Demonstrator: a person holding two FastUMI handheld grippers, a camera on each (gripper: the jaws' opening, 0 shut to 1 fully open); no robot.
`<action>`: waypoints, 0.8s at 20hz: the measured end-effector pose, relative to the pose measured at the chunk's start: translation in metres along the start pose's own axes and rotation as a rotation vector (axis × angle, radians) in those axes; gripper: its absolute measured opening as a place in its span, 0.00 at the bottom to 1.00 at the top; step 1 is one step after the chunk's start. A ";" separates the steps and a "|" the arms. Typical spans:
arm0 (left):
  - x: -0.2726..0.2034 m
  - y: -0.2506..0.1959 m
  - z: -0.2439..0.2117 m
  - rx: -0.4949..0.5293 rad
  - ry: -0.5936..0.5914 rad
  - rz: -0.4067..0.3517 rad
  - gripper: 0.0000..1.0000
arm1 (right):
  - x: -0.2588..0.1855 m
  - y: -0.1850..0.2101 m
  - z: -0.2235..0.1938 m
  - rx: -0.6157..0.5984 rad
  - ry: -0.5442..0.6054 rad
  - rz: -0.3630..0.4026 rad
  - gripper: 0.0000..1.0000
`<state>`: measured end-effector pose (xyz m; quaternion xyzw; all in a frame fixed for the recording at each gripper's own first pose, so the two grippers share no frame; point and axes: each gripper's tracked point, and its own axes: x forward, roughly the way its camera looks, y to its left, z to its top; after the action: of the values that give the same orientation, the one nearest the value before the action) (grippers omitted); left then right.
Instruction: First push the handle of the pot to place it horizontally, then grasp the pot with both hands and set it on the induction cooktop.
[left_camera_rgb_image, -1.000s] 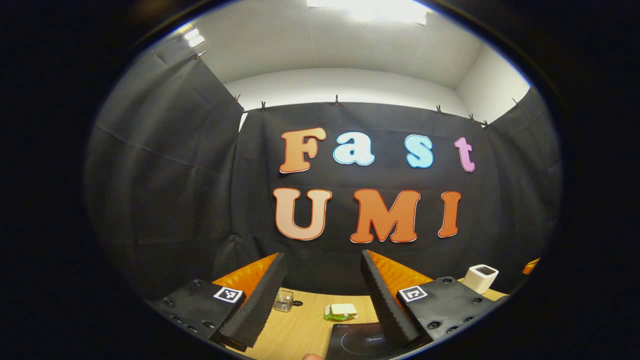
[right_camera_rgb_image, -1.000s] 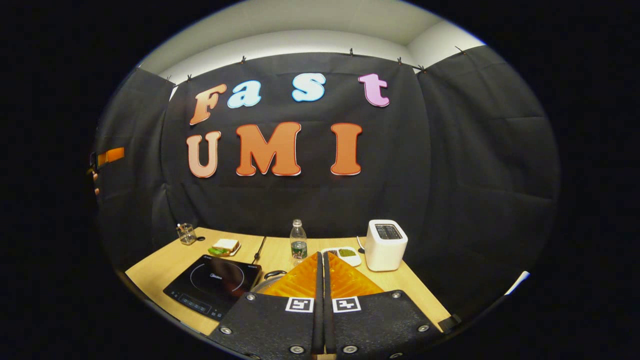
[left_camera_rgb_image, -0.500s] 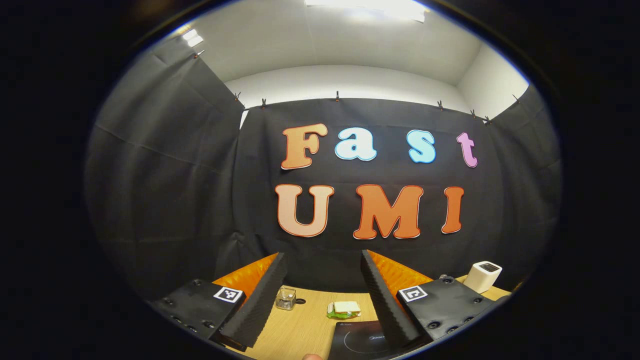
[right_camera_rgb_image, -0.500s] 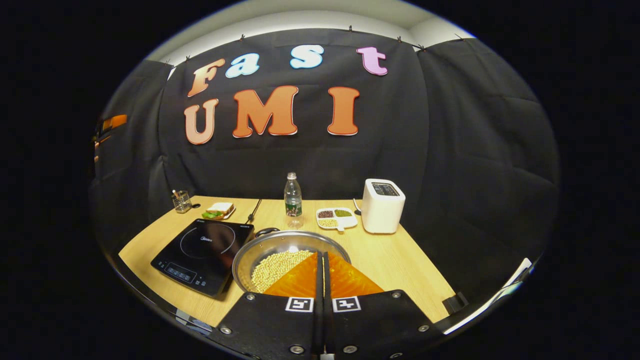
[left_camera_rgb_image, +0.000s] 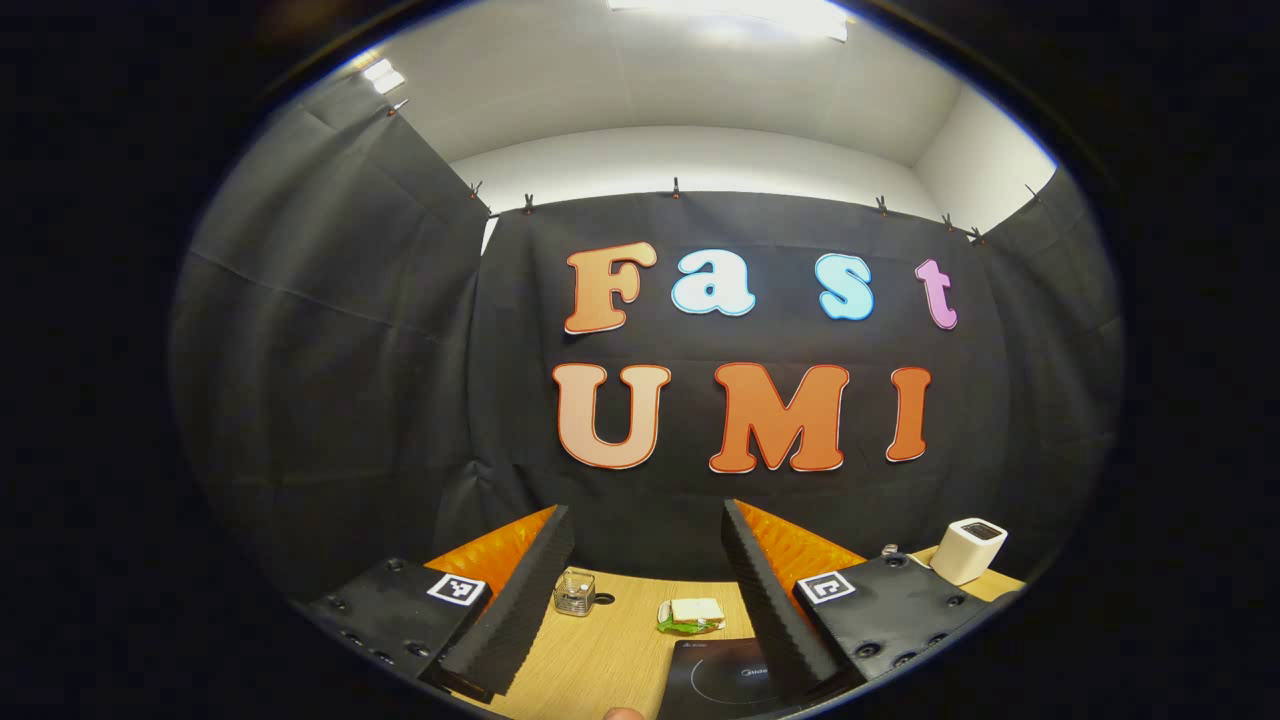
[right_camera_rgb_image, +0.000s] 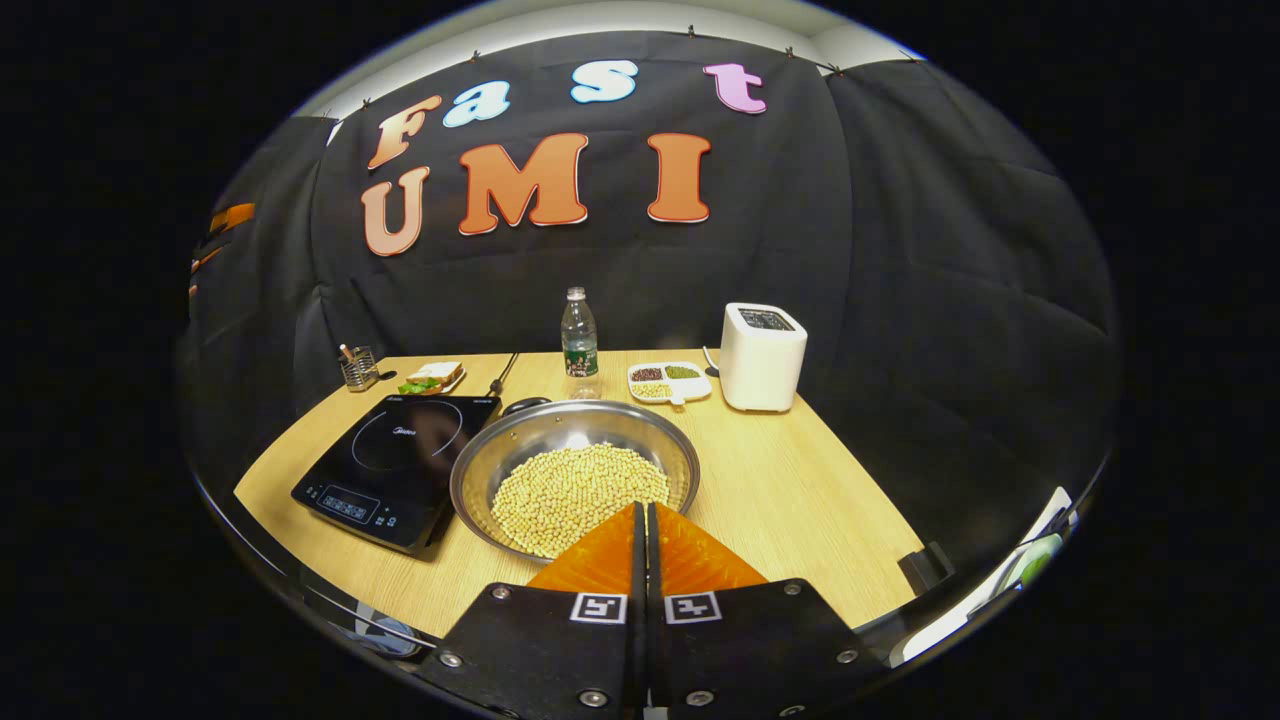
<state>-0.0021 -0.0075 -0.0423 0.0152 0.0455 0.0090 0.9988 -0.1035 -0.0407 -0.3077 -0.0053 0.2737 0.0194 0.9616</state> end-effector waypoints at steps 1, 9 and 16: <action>0.000 -0.001 -0.002 0.004 0.000 -0.002 0.99 | 0.001 -0.001 -0.005 0.006 0.010 0.000 0.00; 0.000 -0.009 -0.005 0.004 -0.006 -0.032 0.99 | 0.003 0.011 -0.059 0.034 0.120 0.026 0.00; 0.010 -0.008 -0.037 0.015 0.014 -0.030 0.99 | 0.023 0.029 -0.101 0.064 0.231 0.056 0.00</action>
<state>0.0046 -0.0145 -0.0800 0.0222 0.0527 -0.0065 0.9983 -0.1386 -0.0127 -0.4060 0.0309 0.3830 0.0365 0.9225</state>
